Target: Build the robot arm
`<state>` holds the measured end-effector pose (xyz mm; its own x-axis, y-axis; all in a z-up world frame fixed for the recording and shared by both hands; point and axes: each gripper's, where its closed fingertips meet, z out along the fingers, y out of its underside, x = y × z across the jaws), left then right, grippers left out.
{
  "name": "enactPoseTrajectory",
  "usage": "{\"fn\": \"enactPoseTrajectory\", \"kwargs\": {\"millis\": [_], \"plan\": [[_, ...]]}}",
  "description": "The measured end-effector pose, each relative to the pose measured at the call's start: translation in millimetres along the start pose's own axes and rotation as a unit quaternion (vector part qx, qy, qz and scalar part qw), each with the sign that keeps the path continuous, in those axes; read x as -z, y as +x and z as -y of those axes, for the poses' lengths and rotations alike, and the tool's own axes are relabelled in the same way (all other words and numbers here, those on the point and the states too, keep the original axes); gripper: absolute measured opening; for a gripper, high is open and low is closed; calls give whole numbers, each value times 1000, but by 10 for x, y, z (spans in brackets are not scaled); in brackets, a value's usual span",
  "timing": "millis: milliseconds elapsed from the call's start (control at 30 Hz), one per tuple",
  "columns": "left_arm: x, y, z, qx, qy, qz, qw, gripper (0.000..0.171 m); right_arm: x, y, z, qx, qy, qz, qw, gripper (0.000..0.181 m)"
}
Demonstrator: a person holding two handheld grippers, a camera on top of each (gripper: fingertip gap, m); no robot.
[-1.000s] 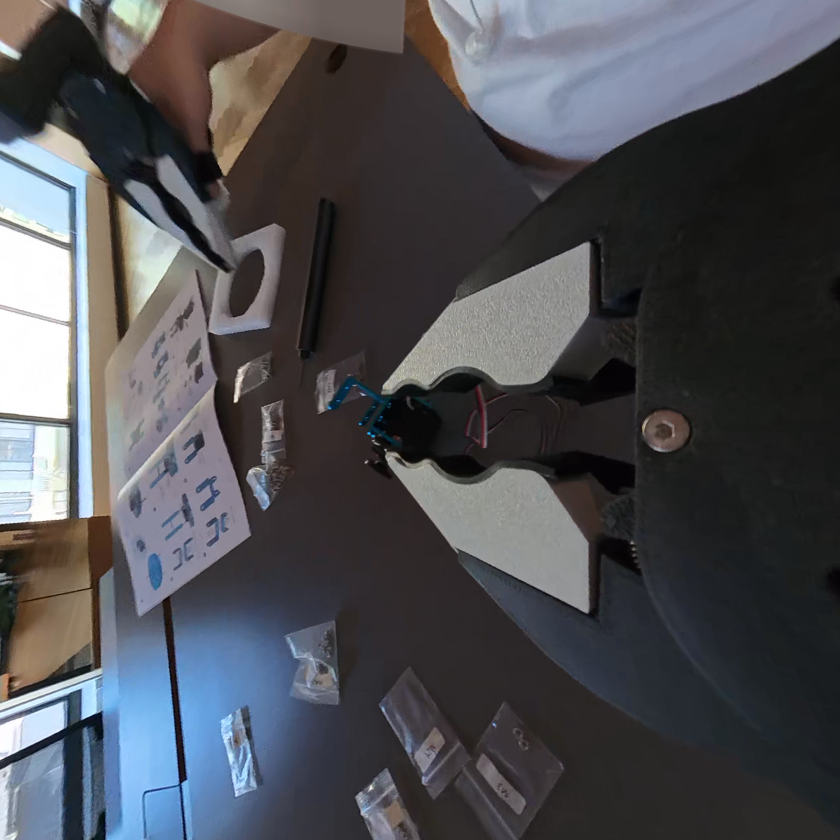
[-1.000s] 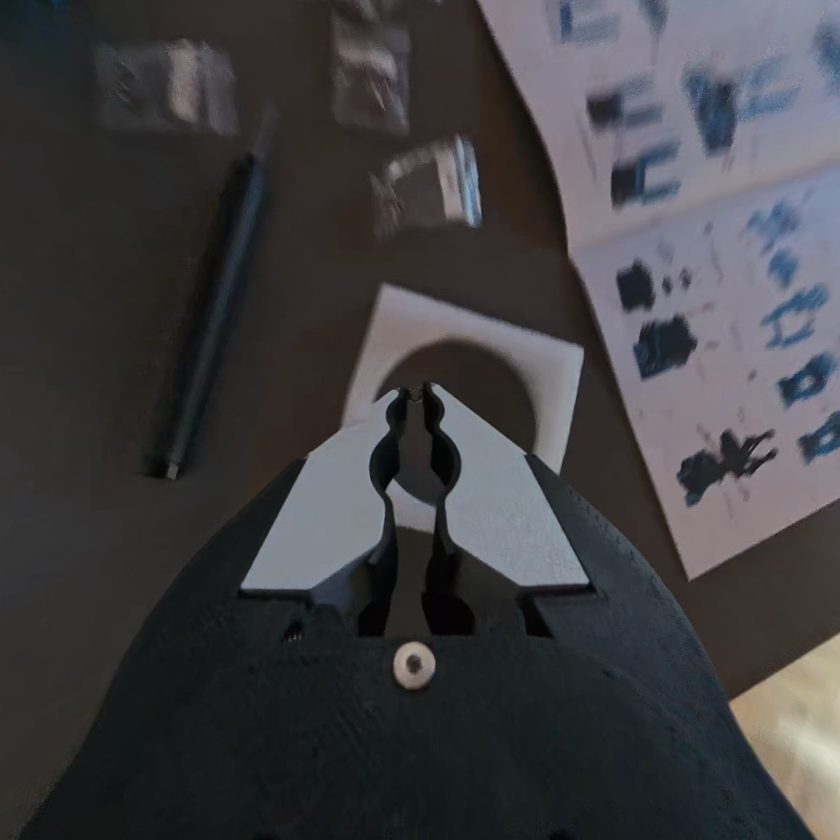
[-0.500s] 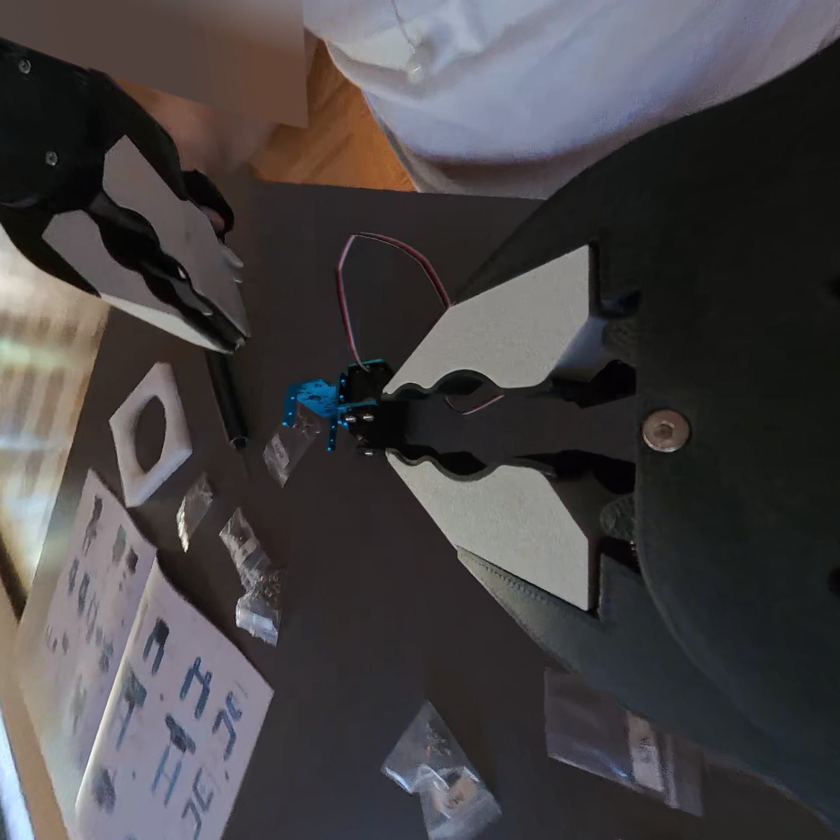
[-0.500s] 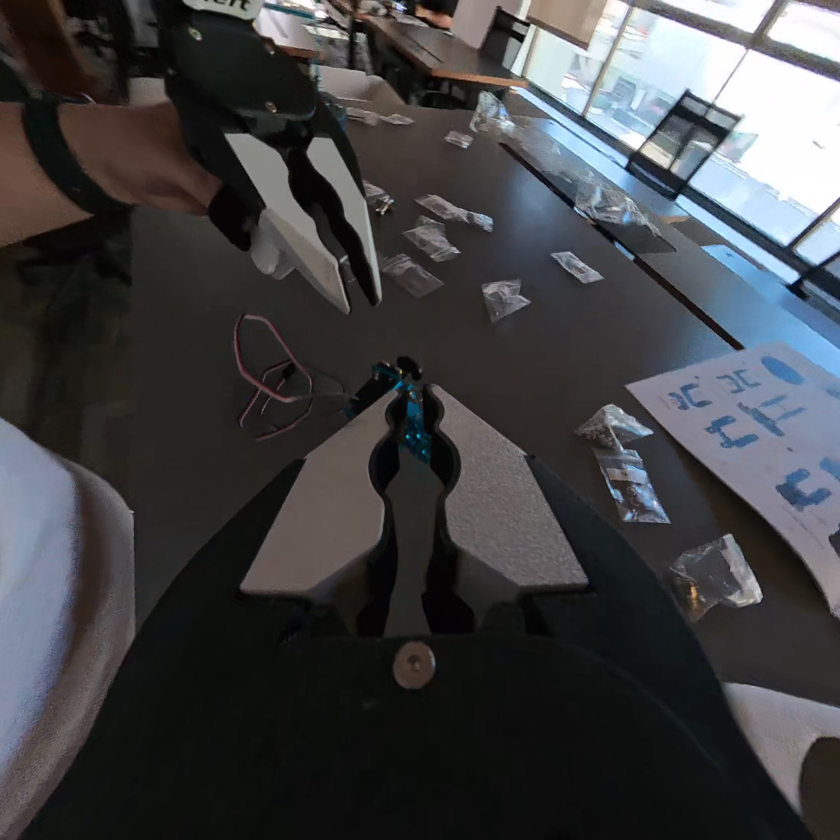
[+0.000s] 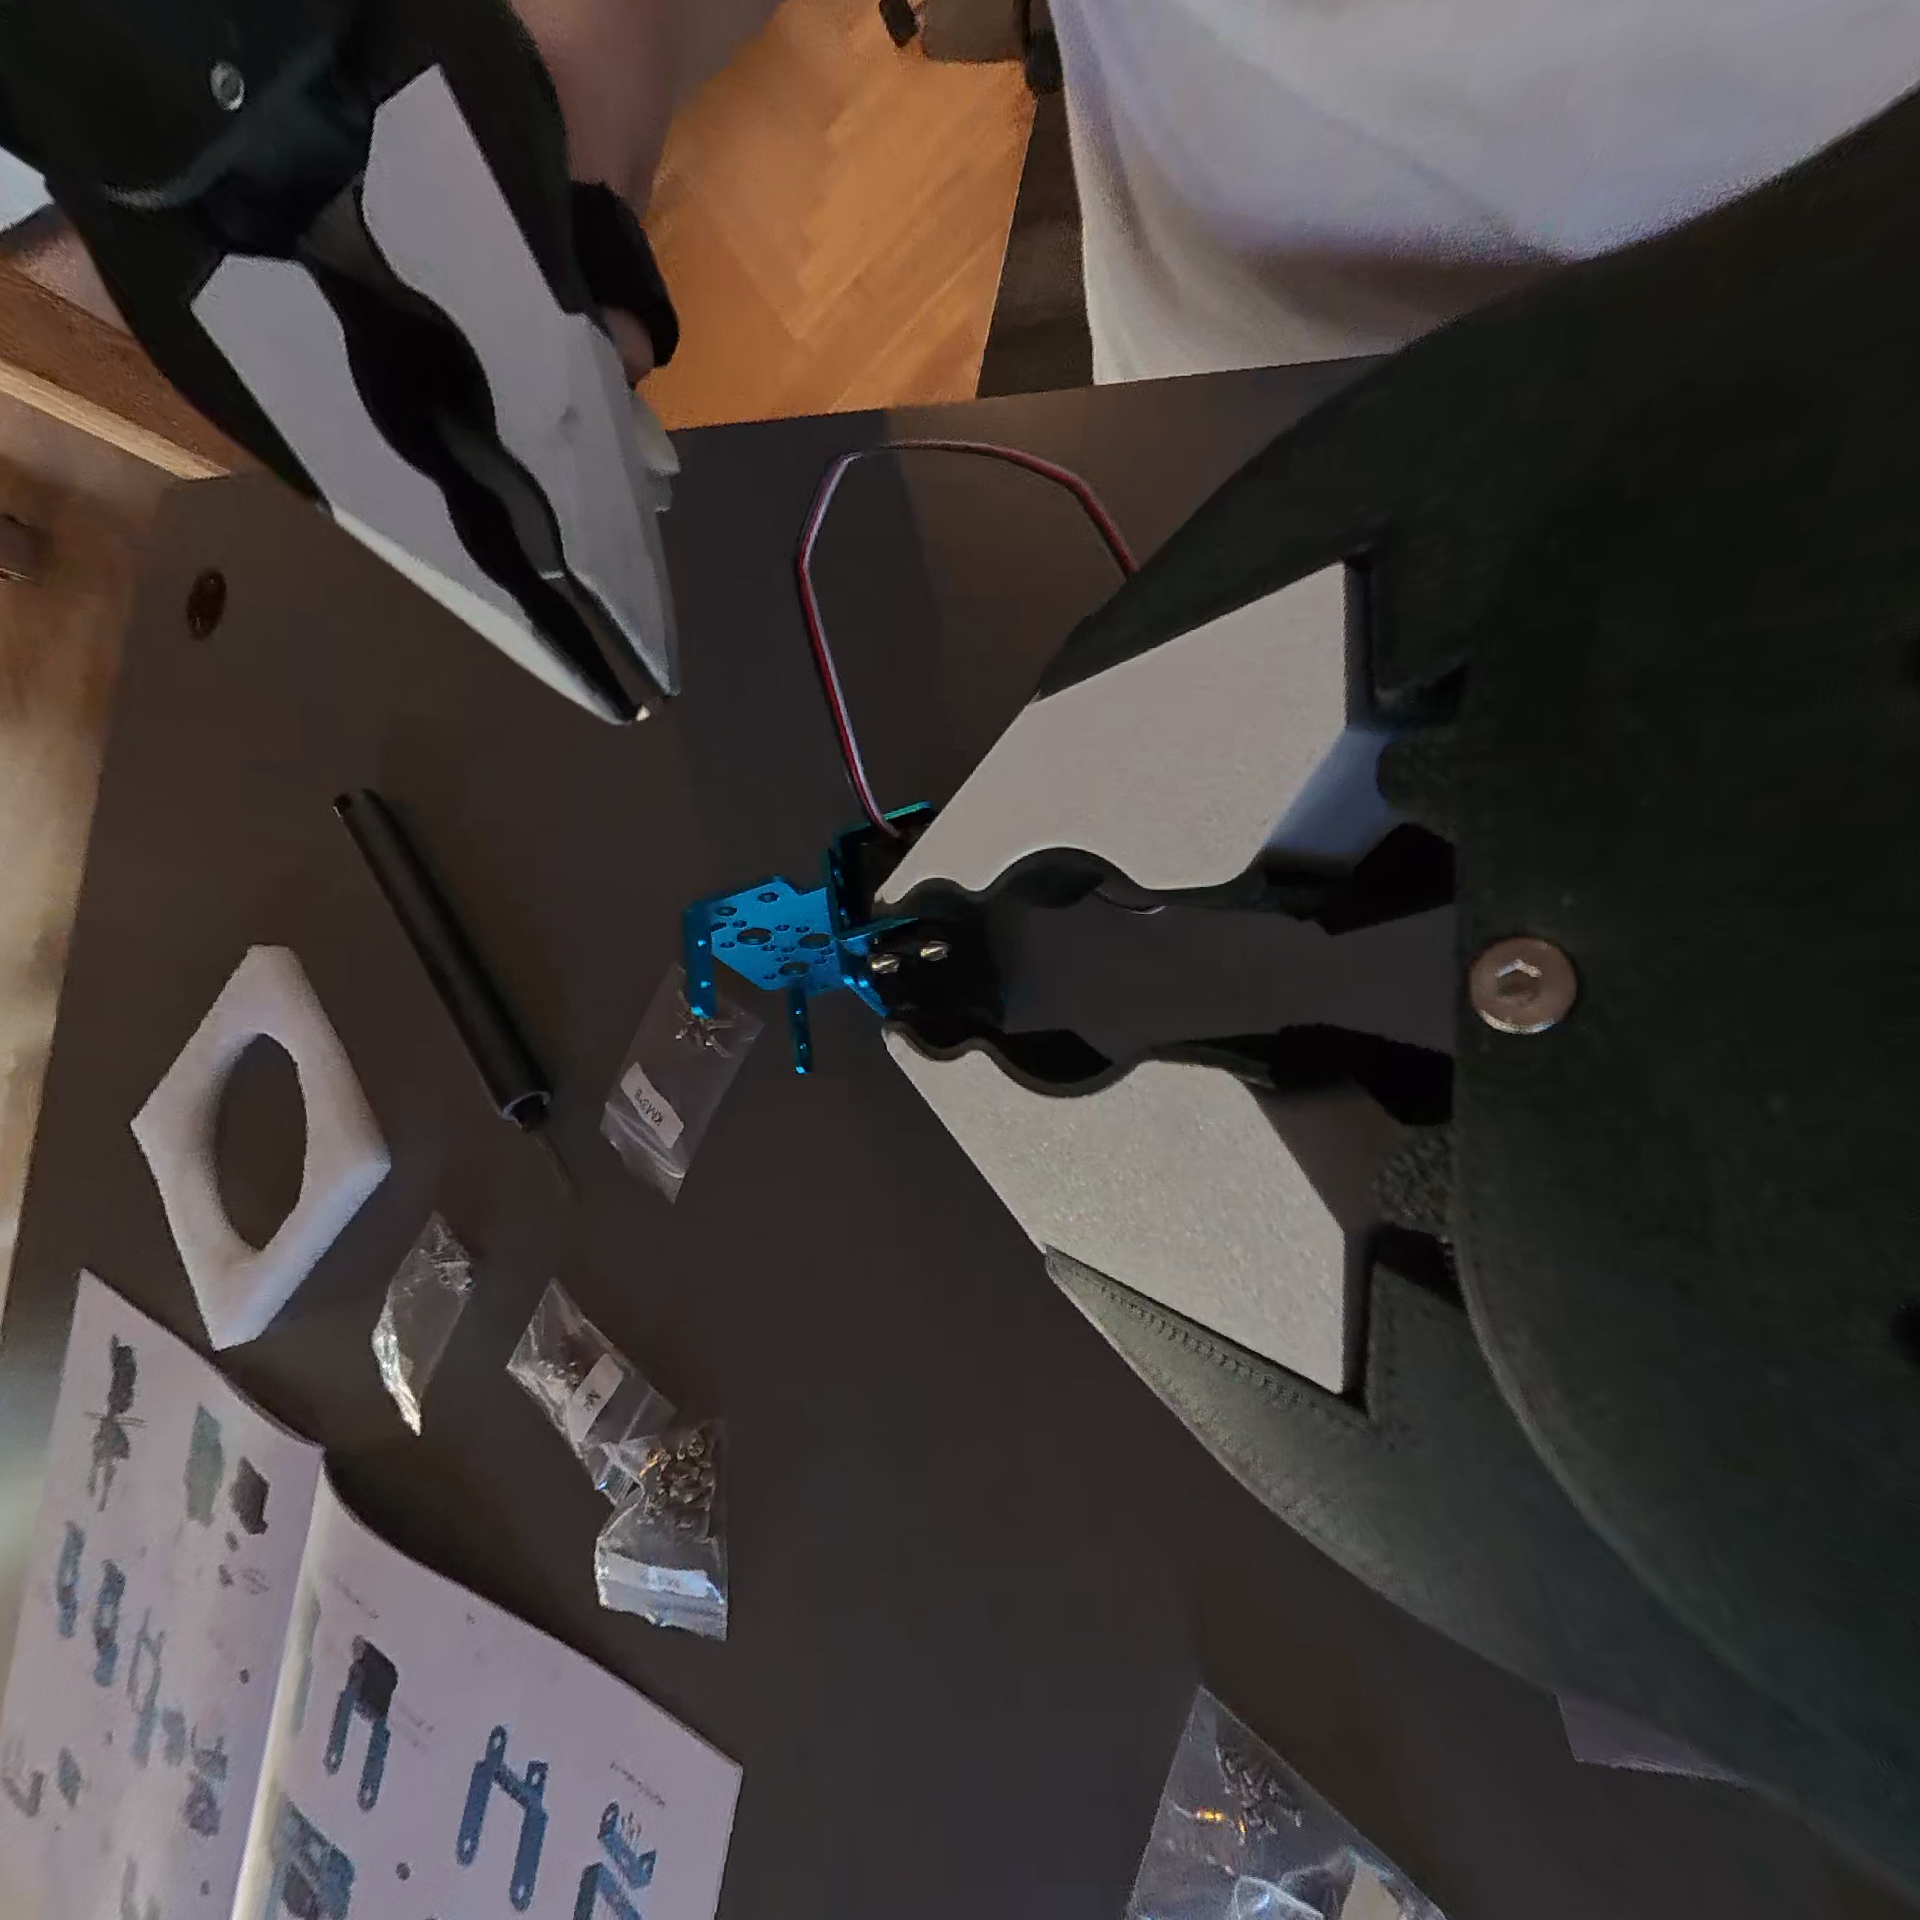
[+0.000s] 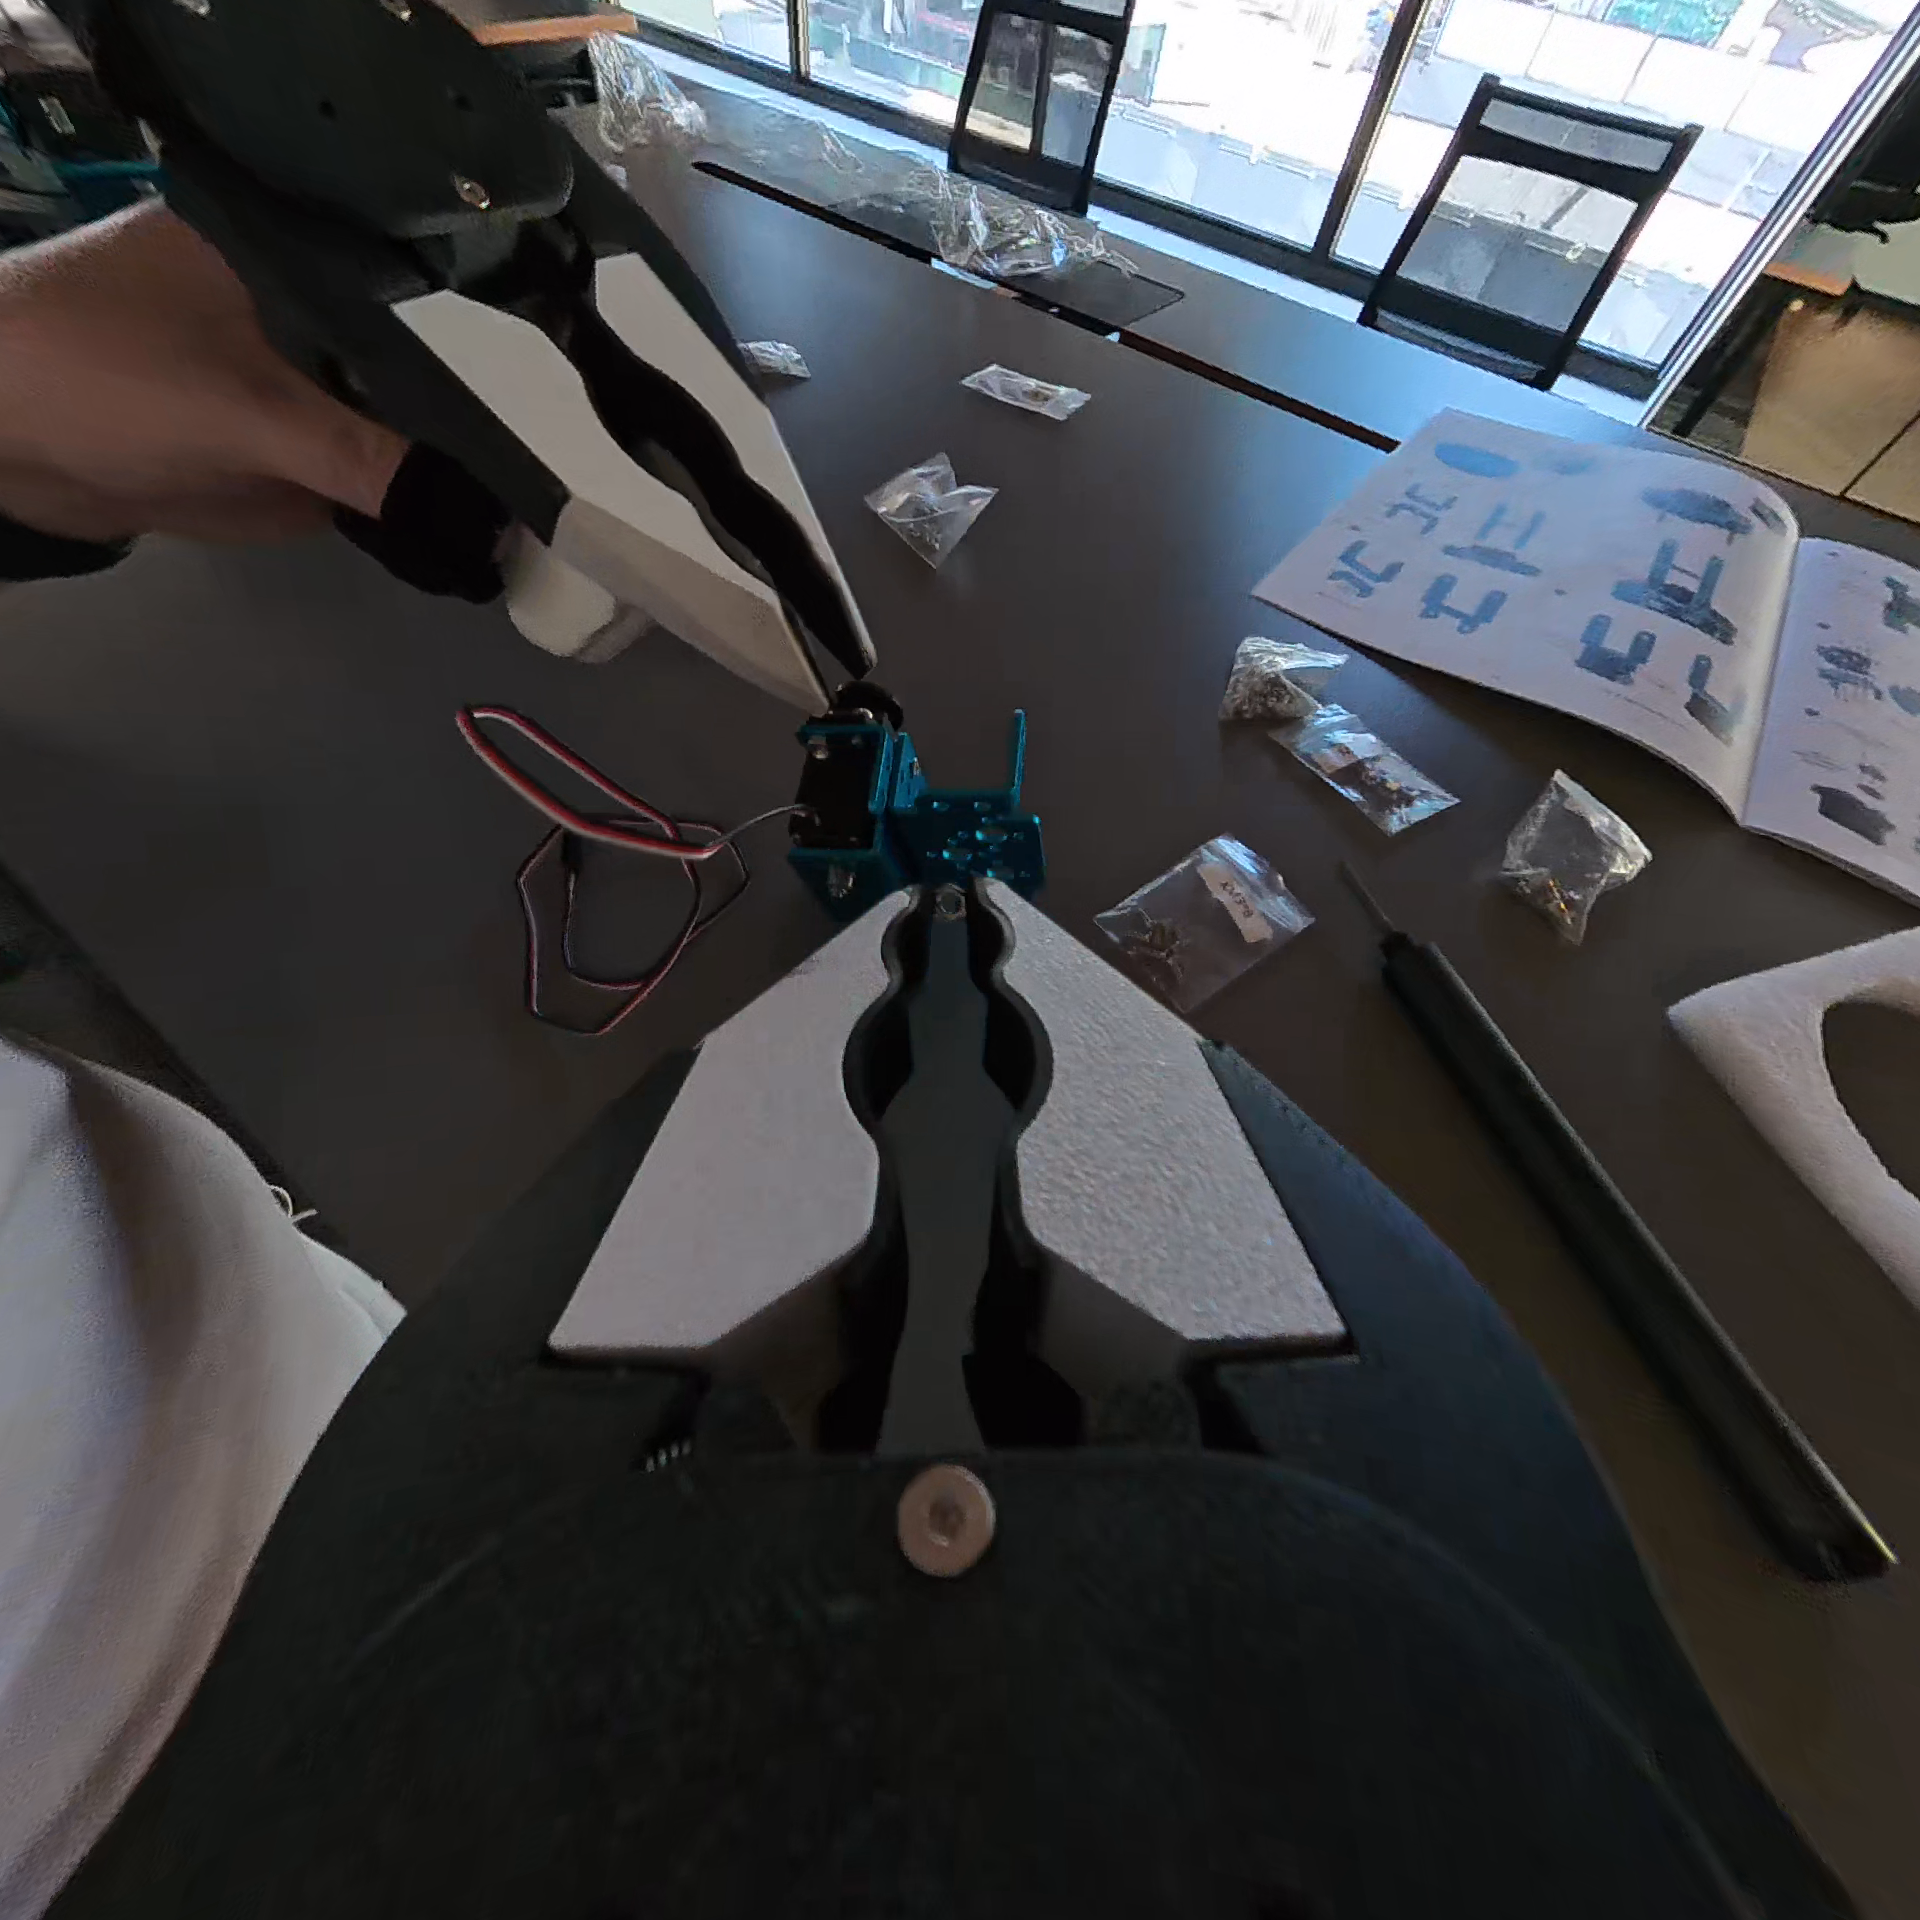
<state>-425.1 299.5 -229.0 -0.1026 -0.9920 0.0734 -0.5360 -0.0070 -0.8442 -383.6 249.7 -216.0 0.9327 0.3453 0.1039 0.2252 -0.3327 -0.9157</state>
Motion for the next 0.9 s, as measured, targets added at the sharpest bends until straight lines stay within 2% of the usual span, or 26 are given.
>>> {"fn": "enactPoseTrajectory", "kwargs": {"millis": [133, 200, 267, 400, 467, 500, 567, 667, 733, 800, 900], "plan": [[-82, -34, 108, -12, -16, -5, 1000, 15, 55, 55, -60, 29, -17, -7, 999, 6], [-130, 33, 111, -48, -62, -40, 996, 24, 64, 101, -65, 34, -19, 2, 999, 6], [-163, -13, 156, -100, -103, -51, 988, 23, 58, 145, -60, 33, -15, 15, 999, 7], [-269, -136, 312, -149, -168, -139, 965, 25, 43, 208, -69, 39, -11, 39, 998, 7], [-289, -76, 368, -175, -188, -221, 941, 30, 59, 249, -96, 50, -14, 44, 998, 7], [-306, -102, 376, -200, -206, -228, 930, 28, 74, 276, -115, 53, -17, 43, 998, 7], [-336, -136, 334, -260, -262, -216, 904, 37, 115, 321, -154, 50, -17, 44, 998, 7], [-382, -102, 209, -353, -328, -201, 853, 30, 198, 403, -225, 39, -14, 32, 999, 7], [-444, -63, 162, -389, -344, -199, 831, 21, 259, 451, -269, 25, -10, 23, 999, 7], [-493, -22, 136, -403, -353, -203, 819, 6, 311, 480, -301, 11, -4, 17, 1000, 7], [-507, -73, 120, -397, -367, -175, 823, 1, 350, 500, -360, 4, -4, 10, 1000, 7]]}}
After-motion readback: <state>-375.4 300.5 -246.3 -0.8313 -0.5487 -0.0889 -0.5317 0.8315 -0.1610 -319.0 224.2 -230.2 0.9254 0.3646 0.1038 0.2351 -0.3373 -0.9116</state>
